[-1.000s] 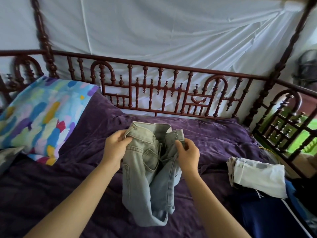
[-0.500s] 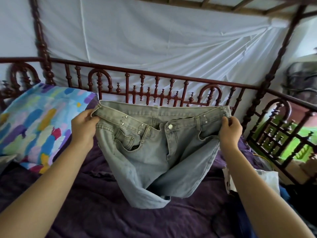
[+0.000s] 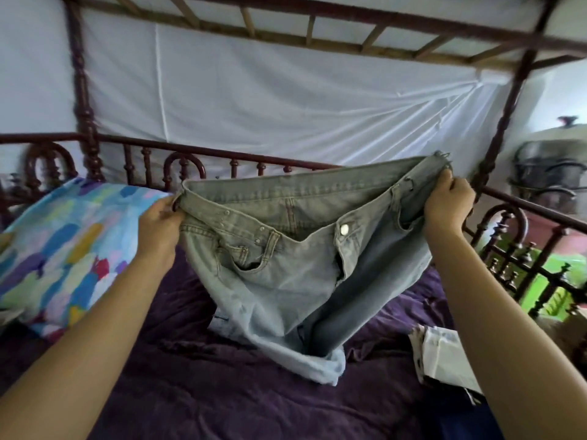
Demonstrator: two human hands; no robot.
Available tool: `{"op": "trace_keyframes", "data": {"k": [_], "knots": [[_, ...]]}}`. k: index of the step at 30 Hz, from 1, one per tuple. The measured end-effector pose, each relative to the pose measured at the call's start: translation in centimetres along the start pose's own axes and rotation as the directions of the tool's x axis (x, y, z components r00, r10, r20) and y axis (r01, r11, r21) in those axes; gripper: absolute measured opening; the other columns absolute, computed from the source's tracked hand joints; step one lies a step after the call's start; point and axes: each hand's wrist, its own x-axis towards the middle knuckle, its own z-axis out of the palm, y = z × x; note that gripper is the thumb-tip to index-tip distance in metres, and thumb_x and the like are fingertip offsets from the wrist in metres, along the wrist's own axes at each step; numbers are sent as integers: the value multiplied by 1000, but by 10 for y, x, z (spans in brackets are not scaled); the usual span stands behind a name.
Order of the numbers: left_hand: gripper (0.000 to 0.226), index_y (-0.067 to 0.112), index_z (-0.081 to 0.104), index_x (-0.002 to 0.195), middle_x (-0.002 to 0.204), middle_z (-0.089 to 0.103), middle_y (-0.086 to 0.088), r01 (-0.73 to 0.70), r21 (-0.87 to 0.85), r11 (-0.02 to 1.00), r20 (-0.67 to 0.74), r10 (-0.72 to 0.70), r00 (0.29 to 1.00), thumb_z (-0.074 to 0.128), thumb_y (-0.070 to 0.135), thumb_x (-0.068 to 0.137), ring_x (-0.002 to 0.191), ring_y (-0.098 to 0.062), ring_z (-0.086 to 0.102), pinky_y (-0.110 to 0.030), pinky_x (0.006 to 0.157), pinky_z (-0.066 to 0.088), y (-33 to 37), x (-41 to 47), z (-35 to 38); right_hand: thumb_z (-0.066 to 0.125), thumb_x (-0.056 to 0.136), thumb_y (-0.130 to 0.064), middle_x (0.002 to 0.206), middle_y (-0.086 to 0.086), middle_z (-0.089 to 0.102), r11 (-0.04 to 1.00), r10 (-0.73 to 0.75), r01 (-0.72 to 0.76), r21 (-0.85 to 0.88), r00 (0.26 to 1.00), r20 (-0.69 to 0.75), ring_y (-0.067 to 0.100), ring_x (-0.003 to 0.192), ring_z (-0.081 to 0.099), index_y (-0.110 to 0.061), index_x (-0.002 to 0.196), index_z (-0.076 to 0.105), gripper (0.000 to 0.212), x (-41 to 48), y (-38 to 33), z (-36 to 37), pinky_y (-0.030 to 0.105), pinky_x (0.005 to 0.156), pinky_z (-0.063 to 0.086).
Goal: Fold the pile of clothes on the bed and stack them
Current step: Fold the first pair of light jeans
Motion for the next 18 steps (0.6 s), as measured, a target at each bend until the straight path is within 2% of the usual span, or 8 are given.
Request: {"op": "trace_keyframes", "data": {"k": [3, 5, 7, 10, 12, 14, 16, 18], "knots": [[28, 3, 64, 102, 91, 63, -19, 216, 183, 959, -34, -214, 976, 48, -11, 83, 84, -25, 55, -37, 73, 47, -66, -28, -14, 41, 100, -24, 59, 6, 40, 976, 181, -158, -148, 970, 160, 20, 59, 40, -9, 56, 41, 47, -18, 56, 13, 29, 67, 31], [34, -7, 62, 111, 95, 61, -17, 359, 308, 881, -73, -354, 932, 45, -16, 82, 87, -27, 55, -41, 78, 45, -105, -54, -28, 43, 99, -25, 75, 19, 54, 929, 310, -244, -280, 924, 226, 29, 79, 52, 2, 71, 57, 41, -37, 98, 19, 34, 73, 36], [38, -7, 61, 111, 97, 62, -19, 451, 406, 795, -121, -443, 888, 37, -18, 83, 86, -27, 55, -40, 76, 45, -139, -85, -43, 45, 98, -24, 93, 26, 60, 877, 412, -301, -374, 872, 266, 35, 93, 56, 10, 92, 63, 39, -60, 134, 21, 35, 77, 39], [33, -4, 60, 108, 107, 62, -24, 524, 508, 683, -176, -513, 840, 37, -13, 87, 90, -27, 55, -38, 77, 44, -174, -133, -56, 48, 97, -24, 85, 18, 54, 831, 505, -342, -439, 794, 338, 26, 82, 49, 3, 83, 59, 32, -93, 174, 25, 31, 72, 35], [27, -3, 57, 112, 115, 59, -23, 508, 591, 626, -143, -539, 830, 43, -8, 89, 103, -30, 54, -35, 82, 41, -187, -159, -57, 49, 95, -24, 78, 15, 52, 819, 525, -336, -465, 766, 371, 23, 80, 45, 0, 74, 55, 32, -109, 190, 32, 28, 70, 31], [42, 3, 49, 126, 132, 46, -22, 408, 728, 552, -9, -587, 810, 52, -6, 85, 121, -32, 44, -33, 97, 36, -196, -181, -57, 50, 95, -23, 63, 9, 46, 820, 528, -327, -471, 749, 400, 23, 73, 44, -5, 57, 45, 42, -120, 200, 39, 29, 70, 30], [70, 16, 33, 142, 151, 17, -18, 210, 869, 448, 149, -641, 753, 58, -4, 79, 138, -31, 21, -29, 109, 23, -199, -199, -59, 50, 95, -23, 55, 4, 39, 815, 535, -326, -479, 740, 407, 21, 59, 39, -12, 50, 37, 48, -127, 207, 43, 30, 69, 31], [92, 29, 12, 148, 155, -10, -12, 105, 912, 397, 239, -720, 651, 58, -3, 75, 143, -31, 1, -30, 112, 17, -195, -211, -63, 50, 95, -25, 55, 3, 38, 804, 560, -359, -474, 724, 402, 21, 59, 39, -13, 49, 37, 49, -132, 217, 46, 32, 69, 32]]}}
